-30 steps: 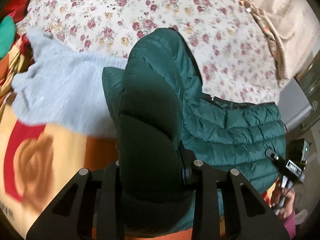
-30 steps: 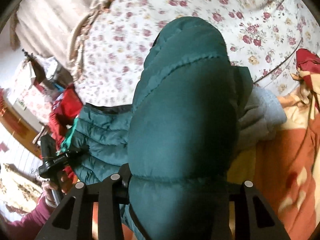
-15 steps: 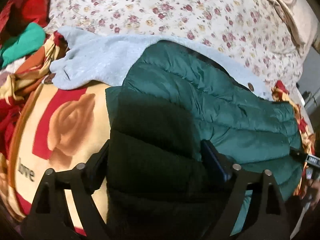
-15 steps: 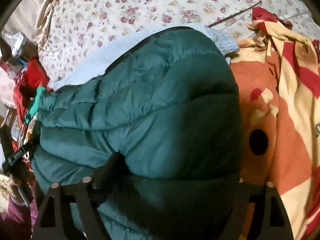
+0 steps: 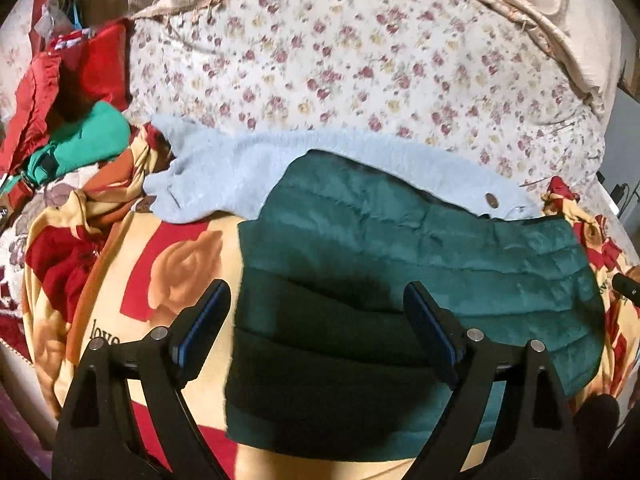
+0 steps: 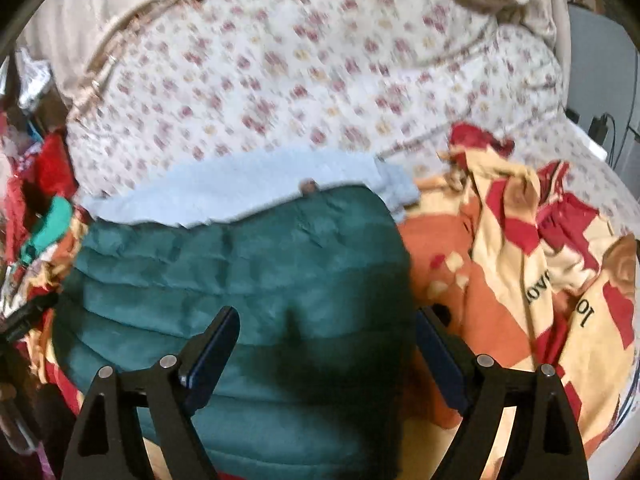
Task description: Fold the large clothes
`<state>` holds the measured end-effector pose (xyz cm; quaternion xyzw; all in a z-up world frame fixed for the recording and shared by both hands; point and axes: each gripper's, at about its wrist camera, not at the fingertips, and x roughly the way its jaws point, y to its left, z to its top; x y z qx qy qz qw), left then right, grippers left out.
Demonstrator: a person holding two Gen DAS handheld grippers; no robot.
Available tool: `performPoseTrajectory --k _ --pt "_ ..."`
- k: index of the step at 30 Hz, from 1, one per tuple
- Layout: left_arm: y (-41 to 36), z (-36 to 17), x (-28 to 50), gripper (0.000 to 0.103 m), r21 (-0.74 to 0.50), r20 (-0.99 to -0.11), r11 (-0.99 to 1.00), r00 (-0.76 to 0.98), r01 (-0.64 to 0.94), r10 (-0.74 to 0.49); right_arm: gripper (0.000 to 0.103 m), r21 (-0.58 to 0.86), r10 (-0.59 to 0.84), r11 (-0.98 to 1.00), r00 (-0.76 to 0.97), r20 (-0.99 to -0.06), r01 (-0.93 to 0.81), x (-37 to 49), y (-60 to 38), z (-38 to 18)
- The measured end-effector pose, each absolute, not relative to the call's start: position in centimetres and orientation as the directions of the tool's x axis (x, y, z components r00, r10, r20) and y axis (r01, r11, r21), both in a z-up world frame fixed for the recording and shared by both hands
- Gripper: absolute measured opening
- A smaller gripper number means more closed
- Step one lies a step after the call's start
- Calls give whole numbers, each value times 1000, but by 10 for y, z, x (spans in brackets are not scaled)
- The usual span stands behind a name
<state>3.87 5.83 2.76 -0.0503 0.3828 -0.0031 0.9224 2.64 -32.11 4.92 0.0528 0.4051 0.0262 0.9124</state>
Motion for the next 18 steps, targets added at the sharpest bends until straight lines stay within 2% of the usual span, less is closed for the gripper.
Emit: performPoseTrajectory --k 1,7,18 --pt "54 29 38 88 -89 -703 996 710 -30 -42 95 126 101 992 678 -729 -11 27 -311 52" --pt "29 37 24 88 -65 -686 998 727 -9 -39 96 190 172 980 724 -668 -57 12 -266 59" --pt "3 39 9 88 14 -652 1000 758 7 4 96 163 193 980 705 -683 -111 9 -215 39"
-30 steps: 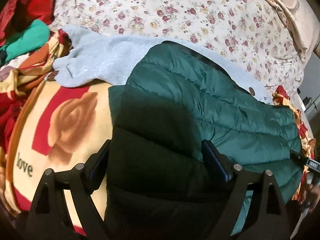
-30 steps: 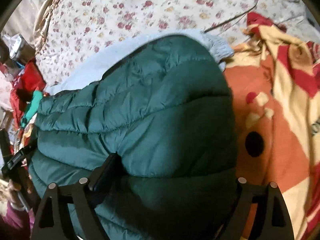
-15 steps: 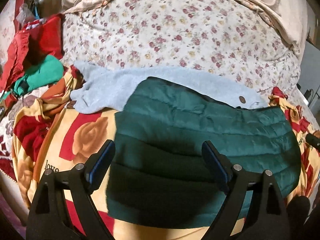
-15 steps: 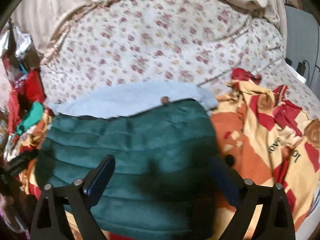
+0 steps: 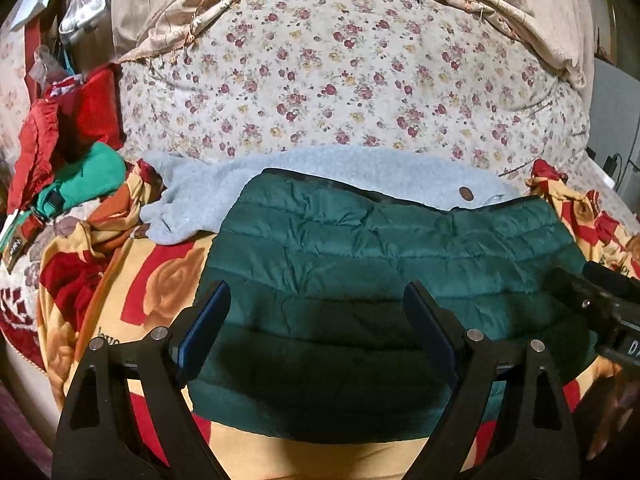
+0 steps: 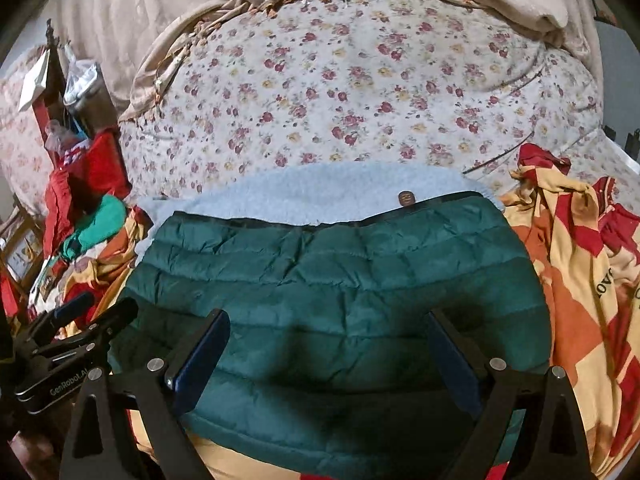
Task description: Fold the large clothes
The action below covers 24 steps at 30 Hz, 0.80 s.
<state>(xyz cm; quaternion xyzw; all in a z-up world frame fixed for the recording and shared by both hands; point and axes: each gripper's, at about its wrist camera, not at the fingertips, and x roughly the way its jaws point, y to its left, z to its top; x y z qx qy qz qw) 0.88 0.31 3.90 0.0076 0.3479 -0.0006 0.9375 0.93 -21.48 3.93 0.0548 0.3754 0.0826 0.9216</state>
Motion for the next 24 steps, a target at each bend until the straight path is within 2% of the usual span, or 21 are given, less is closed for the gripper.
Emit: performPoseTrajectory --k 16,24 --pt "-3 33 5 88 19 -640 1000 768 -4 15 96 82 145 989 717 -681 -123 6 -197 31" --pt "-4 28 8 88 8 -652 1000 758 -5 9 96 91 141 990 707 -693 -109 10 -200 27"
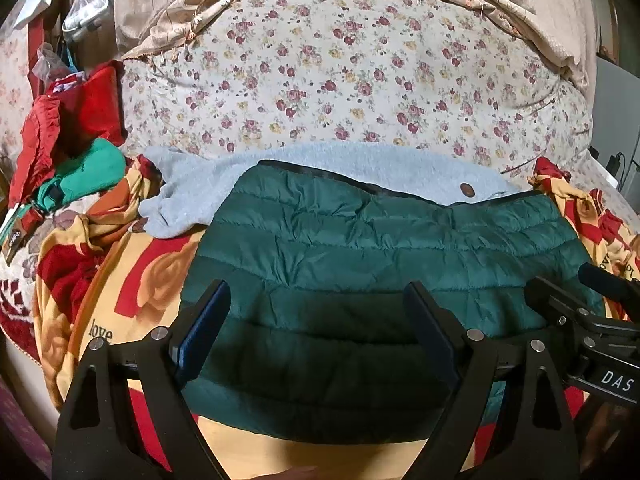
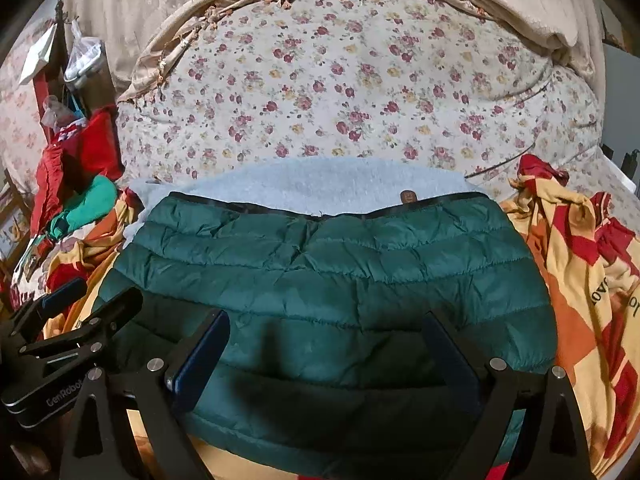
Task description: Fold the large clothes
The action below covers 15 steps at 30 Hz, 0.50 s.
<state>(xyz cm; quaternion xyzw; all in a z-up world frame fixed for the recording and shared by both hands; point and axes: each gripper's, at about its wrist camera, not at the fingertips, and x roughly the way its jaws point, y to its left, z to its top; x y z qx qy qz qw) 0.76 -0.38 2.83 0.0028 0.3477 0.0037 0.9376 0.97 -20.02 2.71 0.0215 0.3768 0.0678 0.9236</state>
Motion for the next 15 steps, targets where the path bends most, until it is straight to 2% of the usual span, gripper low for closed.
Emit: performPoseTrajectory --k 15 --pt "-4 19 12 88 -13 -671 1000 741 -1 -8 96 60 117 993 694 -710 -106 14 -198 21"
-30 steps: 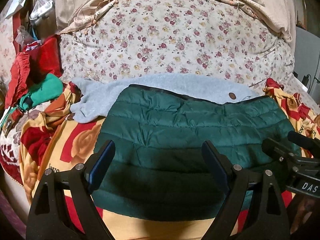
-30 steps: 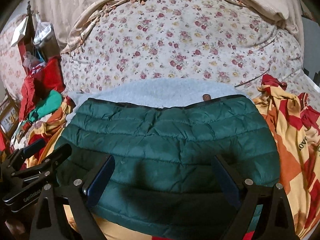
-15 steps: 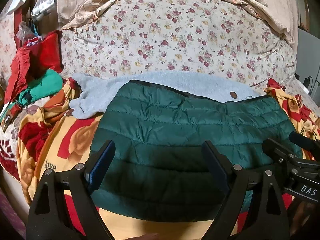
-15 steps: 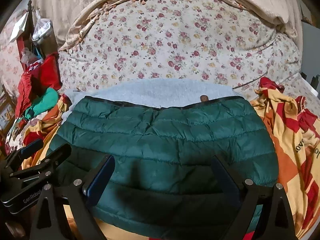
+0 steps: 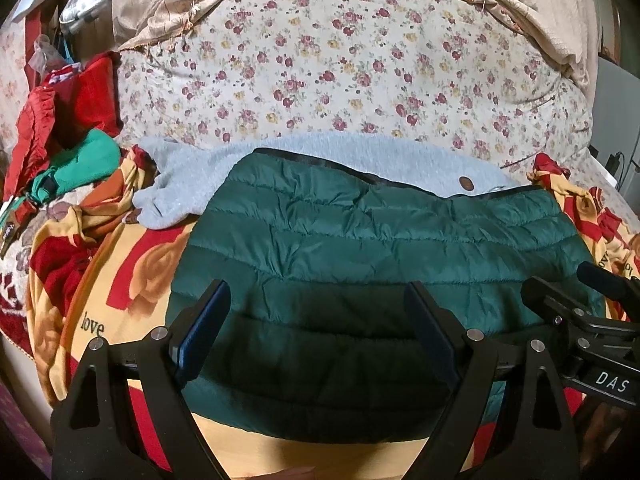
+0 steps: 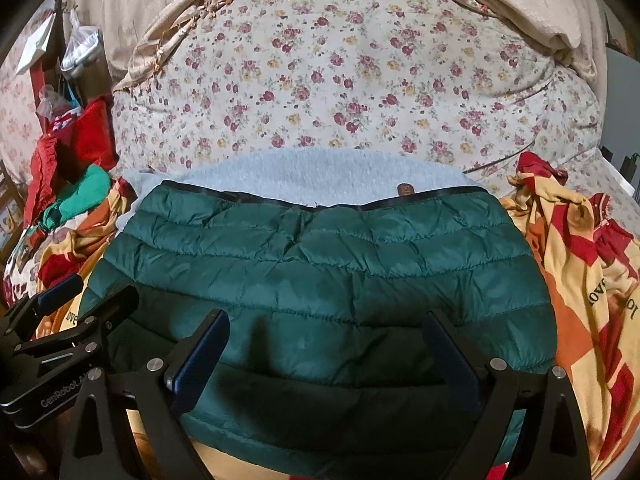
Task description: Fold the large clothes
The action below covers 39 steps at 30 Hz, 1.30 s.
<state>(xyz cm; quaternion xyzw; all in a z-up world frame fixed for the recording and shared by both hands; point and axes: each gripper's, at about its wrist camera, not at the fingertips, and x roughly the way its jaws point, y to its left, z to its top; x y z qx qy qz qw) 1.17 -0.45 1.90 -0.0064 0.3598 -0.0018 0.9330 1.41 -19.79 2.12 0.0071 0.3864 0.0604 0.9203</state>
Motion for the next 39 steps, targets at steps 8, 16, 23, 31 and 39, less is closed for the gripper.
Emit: performPoseTrajectory --k 8,16,23,31,39 --pt "-6 19 12 88 -9 -672 1000 740 3 -8 96 64 118 993 689 -715 -104 16 -200 20" --pt "-9 18 14 88 -3 -680 1000 734 10 -10 96 68 121 992 683 -720 -104 18 -201 17" --pt "-9 17 16 88 -7 -683 1000 731 6 -9 96 69 121 992 682 -721 -103 19 -199 17" --pt "-9 16 21 88 -9 -687 1000 727 3 -9 96 75 122 992 675 -728 -98 24 -198 12" --pt "-9 12 27 88 -13 -695 1000 719 2 -10 96 75 122 992 669 -734 -98 29 -199 10"
